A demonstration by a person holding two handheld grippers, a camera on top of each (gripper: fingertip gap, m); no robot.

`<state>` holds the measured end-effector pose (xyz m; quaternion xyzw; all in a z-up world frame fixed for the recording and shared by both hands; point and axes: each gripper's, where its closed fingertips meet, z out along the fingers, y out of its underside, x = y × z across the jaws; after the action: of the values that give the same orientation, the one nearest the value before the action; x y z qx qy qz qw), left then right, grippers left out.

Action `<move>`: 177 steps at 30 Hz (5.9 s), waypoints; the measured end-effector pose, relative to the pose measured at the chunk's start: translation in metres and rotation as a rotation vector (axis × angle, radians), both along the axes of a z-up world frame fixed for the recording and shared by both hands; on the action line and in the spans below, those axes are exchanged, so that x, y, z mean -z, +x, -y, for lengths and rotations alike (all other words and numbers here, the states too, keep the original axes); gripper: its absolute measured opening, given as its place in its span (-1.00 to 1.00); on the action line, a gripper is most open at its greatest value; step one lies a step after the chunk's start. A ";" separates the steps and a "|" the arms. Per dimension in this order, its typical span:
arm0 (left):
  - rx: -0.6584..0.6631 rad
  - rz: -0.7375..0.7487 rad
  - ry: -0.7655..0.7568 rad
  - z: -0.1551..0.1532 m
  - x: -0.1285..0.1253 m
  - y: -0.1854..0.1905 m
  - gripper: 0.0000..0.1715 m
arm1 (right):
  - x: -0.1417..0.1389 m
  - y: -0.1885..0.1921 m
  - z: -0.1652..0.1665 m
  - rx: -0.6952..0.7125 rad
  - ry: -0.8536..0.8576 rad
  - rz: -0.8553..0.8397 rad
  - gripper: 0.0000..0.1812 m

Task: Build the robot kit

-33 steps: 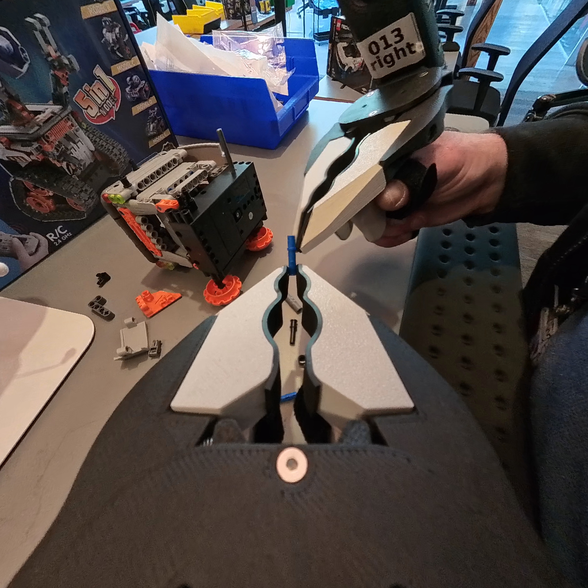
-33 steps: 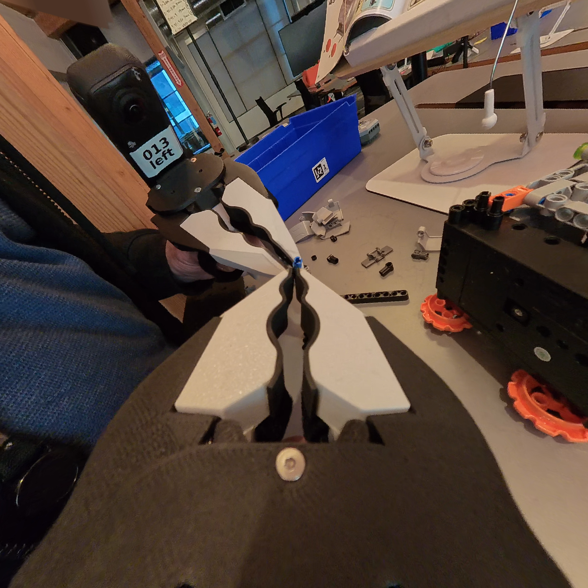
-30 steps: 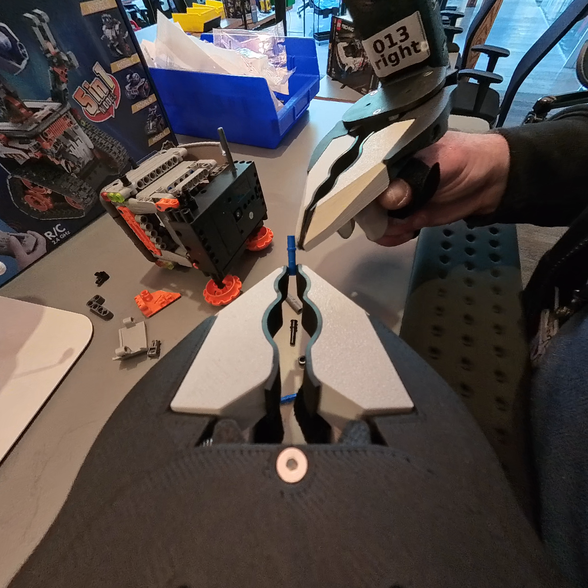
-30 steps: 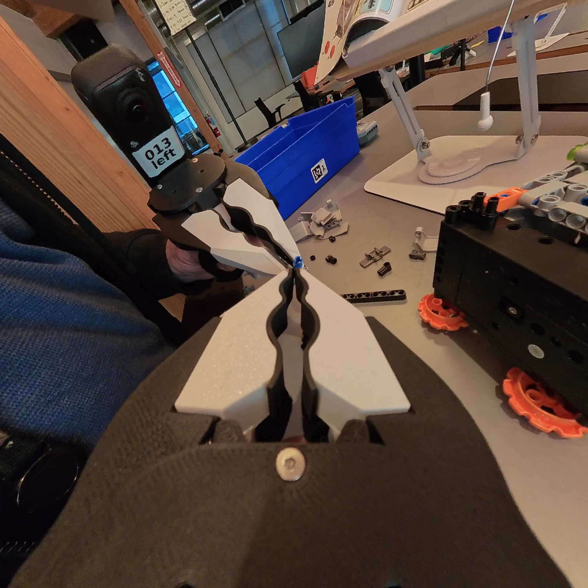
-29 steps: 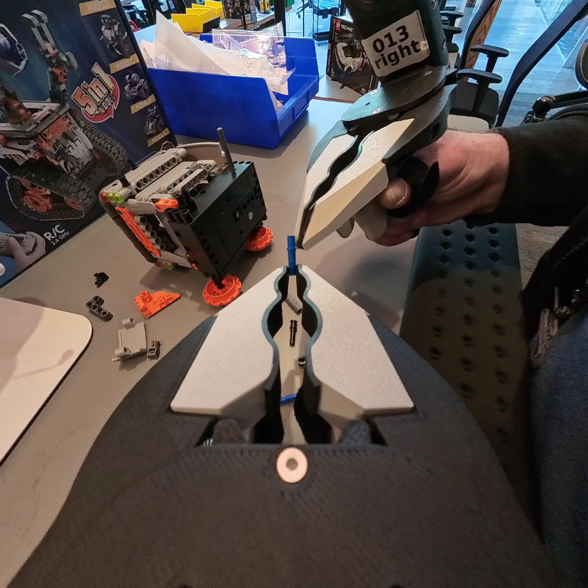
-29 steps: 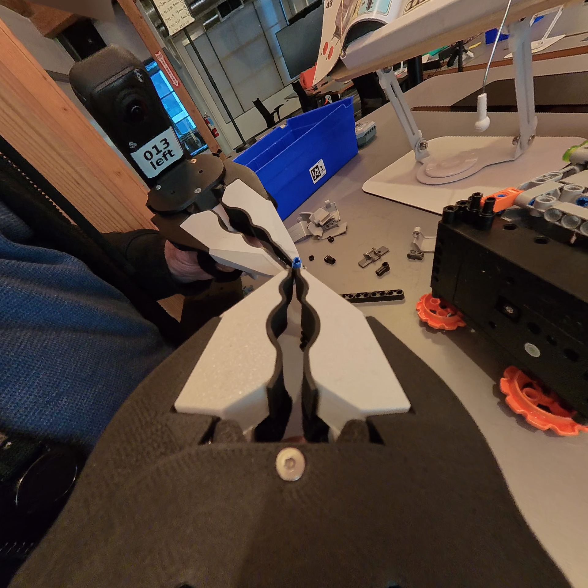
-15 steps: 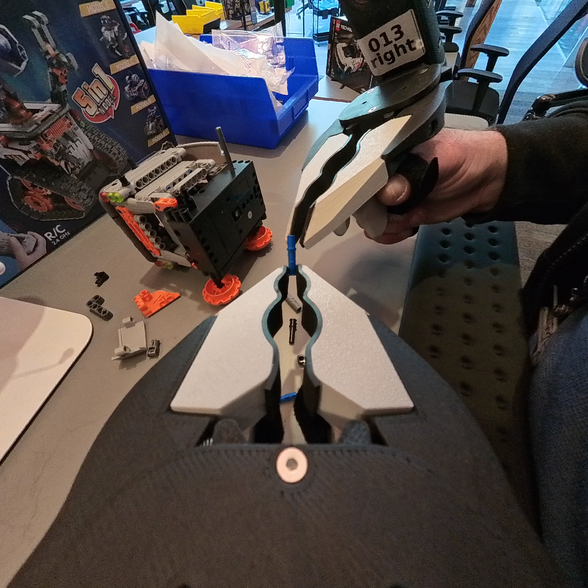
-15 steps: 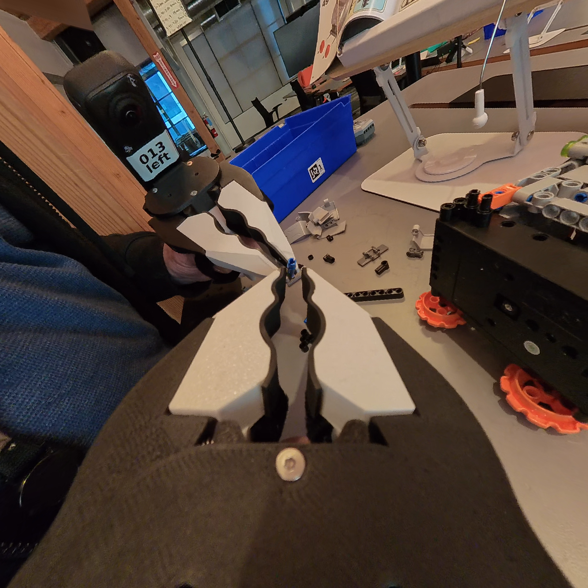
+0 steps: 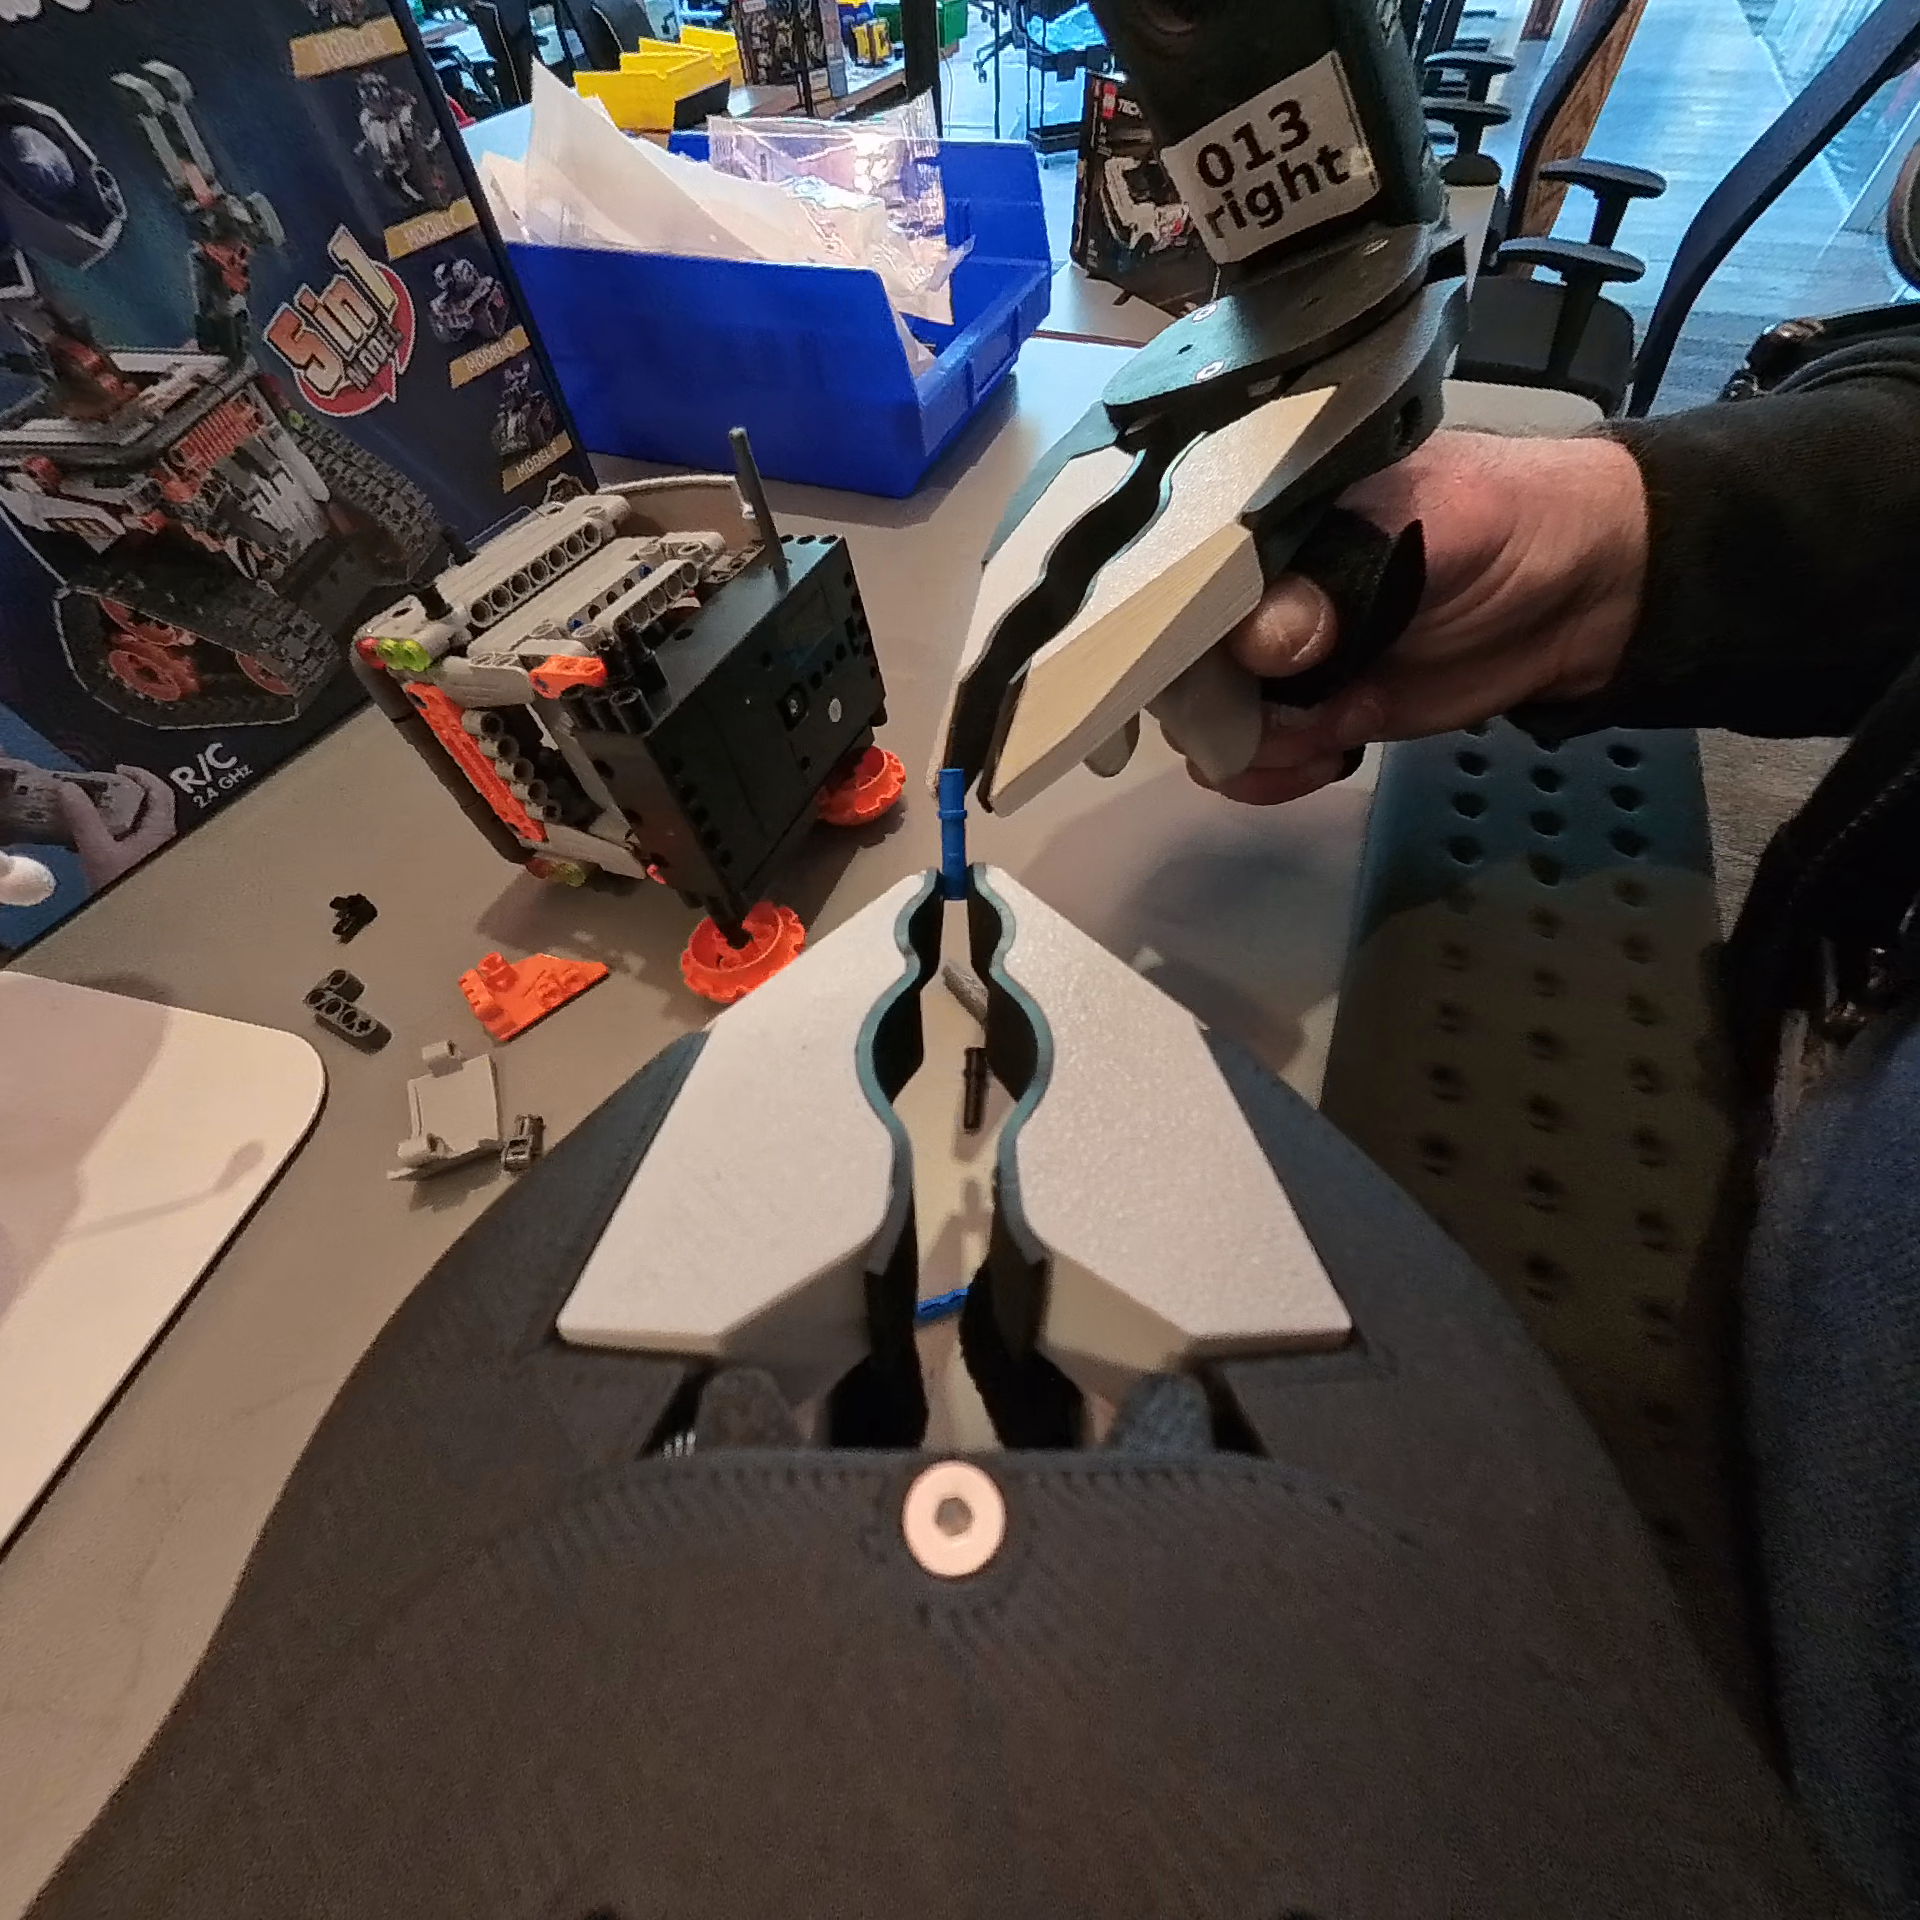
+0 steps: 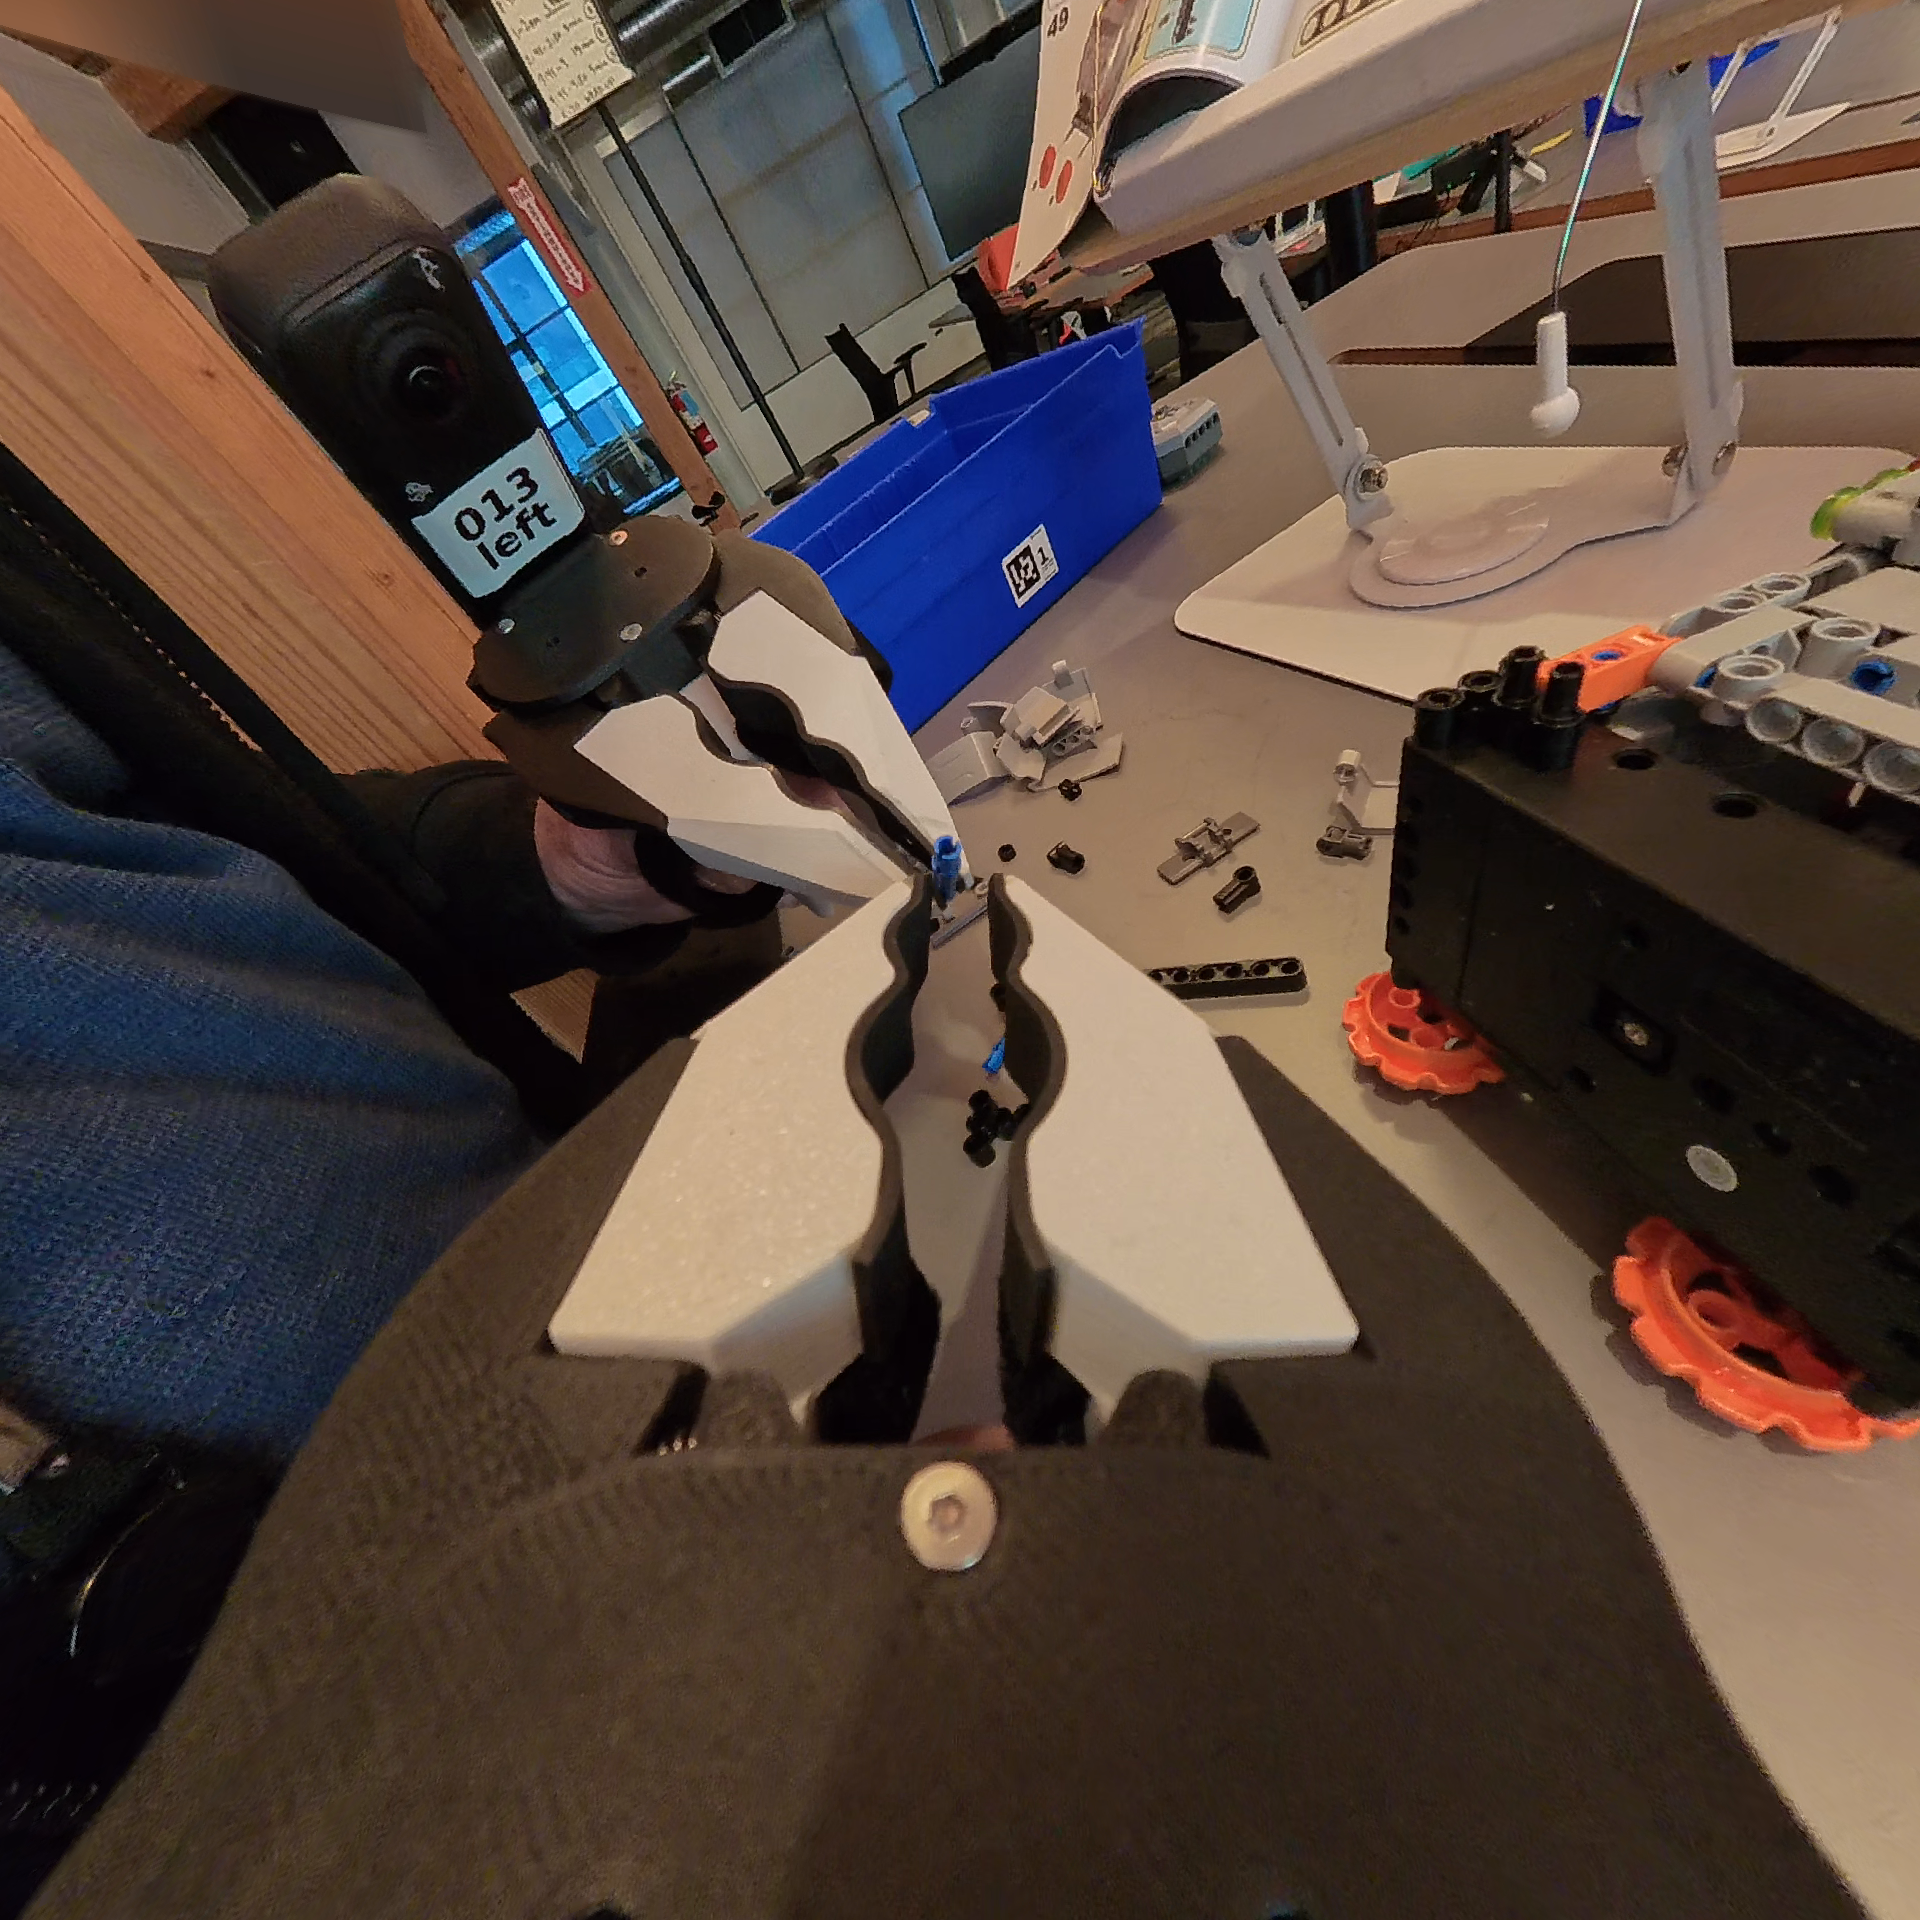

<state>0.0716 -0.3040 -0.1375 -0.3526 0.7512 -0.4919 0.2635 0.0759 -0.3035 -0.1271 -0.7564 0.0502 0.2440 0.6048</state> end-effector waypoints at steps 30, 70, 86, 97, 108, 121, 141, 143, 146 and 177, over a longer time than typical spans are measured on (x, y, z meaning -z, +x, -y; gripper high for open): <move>0.024 0.054 0.112 0.005 -0.012 0.013 -0.96 | -0.013 0.006 -0.001 0.016 0.023 0.071 -0.97; 0.034 -0.438 -0.804 0.007 -0.023 0.018 -0.84 | -0.005 0.015 -0.005 0.077 -0.218 1.388 -0.97; 0.150 -0.363 -0.991 0.003 -0.041 0.015 -0.97 | -0.023 0.009 0.003 0.076 -0.065 1.183 -0.98; 0.217 -0.336 -1.093 0.006 -0.053 0.011 -0.98 | -0.041 0.006 0.008 0.074 0.033 0.892 -1.00; 0.247 -0.289 -1.183 -0.003 -0.067 0.009 -0.98 | -0.056 0.012 0.012 0.078 0.149 0.427 -0.87; 0.288 -0.266 -1.242 -0.003 -0.077 0.013 -0.98 | -0.063 0.014 0.006 0.046 0.216 0.181 -0.97; 0.323 -0.282 -1.316 0.004 -0.077 0.017 -0.98 | -0.069 0.014 0.006 0.035 0.260 0.081 -0.96; 0.327 -0.280 -1.338 0.005 -0.078 0.018 -0.98 | -0.069 0.014 0.006 0.042 0.264 0.087 -0.98; 0.326 -0.295 -1.363 0.006 -0.076 0.019 -0.97 | -0.067 0.016 0.008 0.049 0.248 0.115 -0.98; -0.054 -0.200 -0.343 -0.015 0.038 0.112 -0.49 | 0.015 0.140 0.051 -0.326 -0.662 0.727 -1.00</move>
<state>0.1837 -0.2886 -0.1753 -0.4595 0.6690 -0.5679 0.1370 0.2159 -0.3541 -0.1418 -0.9412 -0.2072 0.0272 0.2655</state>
